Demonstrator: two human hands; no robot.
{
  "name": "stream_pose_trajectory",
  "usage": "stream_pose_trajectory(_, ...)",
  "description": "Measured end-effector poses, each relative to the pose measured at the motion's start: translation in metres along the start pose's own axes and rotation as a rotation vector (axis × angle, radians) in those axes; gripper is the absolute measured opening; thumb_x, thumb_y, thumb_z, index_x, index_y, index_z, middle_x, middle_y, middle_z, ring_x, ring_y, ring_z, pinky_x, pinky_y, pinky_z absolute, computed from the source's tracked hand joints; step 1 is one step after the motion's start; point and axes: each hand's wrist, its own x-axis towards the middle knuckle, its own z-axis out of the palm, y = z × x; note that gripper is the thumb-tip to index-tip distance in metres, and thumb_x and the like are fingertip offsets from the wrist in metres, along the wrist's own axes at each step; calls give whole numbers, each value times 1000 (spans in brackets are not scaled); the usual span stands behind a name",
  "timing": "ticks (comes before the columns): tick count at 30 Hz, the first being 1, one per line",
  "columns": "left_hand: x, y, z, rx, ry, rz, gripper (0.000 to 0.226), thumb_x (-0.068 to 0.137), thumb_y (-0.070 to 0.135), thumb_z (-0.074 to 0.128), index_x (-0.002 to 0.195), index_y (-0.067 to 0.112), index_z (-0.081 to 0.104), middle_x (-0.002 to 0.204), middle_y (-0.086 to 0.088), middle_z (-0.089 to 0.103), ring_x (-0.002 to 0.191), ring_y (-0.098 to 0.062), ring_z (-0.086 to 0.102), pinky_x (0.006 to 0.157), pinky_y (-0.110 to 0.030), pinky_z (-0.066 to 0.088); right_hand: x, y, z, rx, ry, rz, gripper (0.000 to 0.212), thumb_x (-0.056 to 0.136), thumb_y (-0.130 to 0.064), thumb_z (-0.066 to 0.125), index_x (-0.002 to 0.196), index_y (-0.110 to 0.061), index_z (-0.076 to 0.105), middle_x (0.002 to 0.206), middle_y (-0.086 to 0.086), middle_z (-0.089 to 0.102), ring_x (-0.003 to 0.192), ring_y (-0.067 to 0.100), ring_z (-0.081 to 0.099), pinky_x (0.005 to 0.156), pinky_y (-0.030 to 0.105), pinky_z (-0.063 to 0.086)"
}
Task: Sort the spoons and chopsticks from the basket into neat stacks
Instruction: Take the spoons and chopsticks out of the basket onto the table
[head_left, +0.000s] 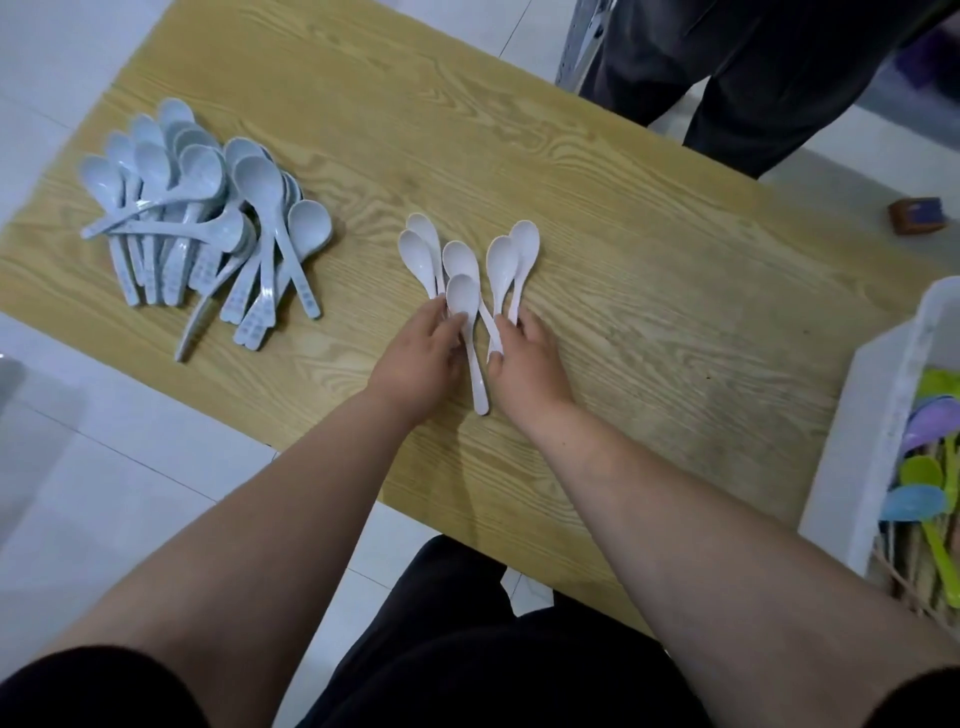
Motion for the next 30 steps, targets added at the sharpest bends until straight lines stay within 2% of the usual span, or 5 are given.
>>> stream_pose_trajectory(4, 3, 0, -5, 75, -167, 40, 47, 89, 31, 42, 126, 8, 58, 145, -21, 44, 112, -36, 57, 88, -43, 53, -3, 2, -7, -113, -132, -74, 67, 103, -28, 44, 161, -15, 13, 168, 7, 5, 155, 26, -1, 124, 36, 2)
stream_pose_trajectory(12, -2, 30, -31, 285, -224, -27, 59, 91, 23, 58, 148, 14, 43, 135, -17, 54, 120, -42, 51, 99, -48, 43, -36, 27, -39, -173, -186, -170, 64, 98, -27, 47, 158, -17, 25, 161, 9, 30, 150, 28, 20, 122, 35, 16)
stream_pose_trajectory(16, -10, 73, -33, 281, -221, 59, 53, 89, 22, 59, 140, 12, 52, 117, -14, 62, 104, -41, 58, 82, -49, 51, -77, 69, -65, -176, -43, -228, 53, 93, -24, 54, 145, -15, 49, 145, 8, 50, 138, 29, 40, 115, 39, 34)
stream_pose_trajectory(24, -21, 230, 16, 161, -260, 369, 50, 94, 26, 56, 142, 14, 49, 134, -11, 56, 123, -34, 51, 98, -43, 45, -185, 189, -124, -150, 536, -270, 38, 83, -4, 64, 120, -5, 67, 119, 12, 64, 116, 28, 55, 108, 37, 39)
stream_pose_trajectory(30, -30, 343, 75, 167, -141, 708, 45, 81, 26, 48, 116, 4, 66, 104, -16, 66, 96, -37, 62, 87, -41, 50, -248, 299, -140, -106, 455, 19, 36, 92, -15, 57, 127, -8, 63, 120, 10, 62, 112, 30, 57, 95, 42, 49)
